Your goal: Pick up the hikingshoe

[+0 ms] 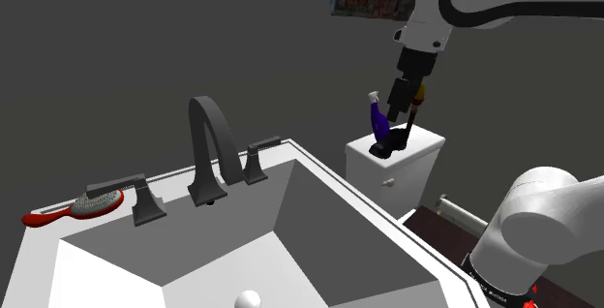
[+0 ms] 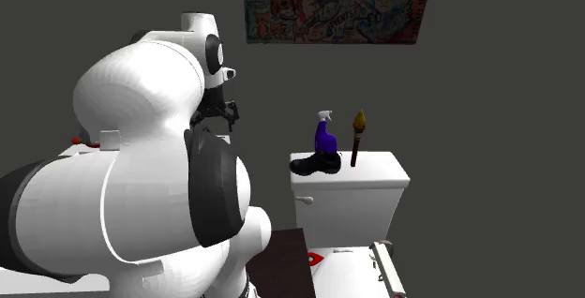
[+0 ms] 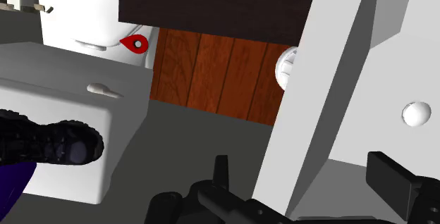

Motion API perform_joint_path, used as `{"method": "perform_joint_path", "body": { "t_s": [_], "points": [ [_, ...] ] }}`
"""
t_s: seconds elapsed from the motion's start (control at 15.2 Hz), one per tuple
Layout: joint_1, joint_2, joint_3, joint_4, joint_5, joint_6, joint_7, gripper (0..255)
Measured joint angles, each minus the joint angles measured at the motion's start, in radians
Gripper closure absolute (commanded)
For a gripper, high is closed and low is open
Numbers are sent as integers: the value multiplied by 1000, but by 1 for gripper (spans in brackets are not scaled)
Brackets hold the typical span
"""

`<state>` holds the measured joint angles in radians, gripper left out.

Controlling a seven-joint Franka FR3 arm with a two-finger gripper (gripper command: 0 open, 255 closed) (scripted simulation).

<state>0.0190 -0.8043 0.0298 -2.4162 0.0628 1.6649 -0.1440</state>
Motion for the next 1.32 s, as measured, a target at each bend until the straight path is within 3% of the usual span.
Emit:
{"method": "perform_joint_path", "body": {
  "t_s": [0.2,0.66,1.32],
  "points": [
    [-7,10,-27,-6,-16,8,-34,0],
    [-49,125,-176,-9,-105,84,-227,0],
    [-81,405,-379,99,-169,204,-509,0]
  ]
}}
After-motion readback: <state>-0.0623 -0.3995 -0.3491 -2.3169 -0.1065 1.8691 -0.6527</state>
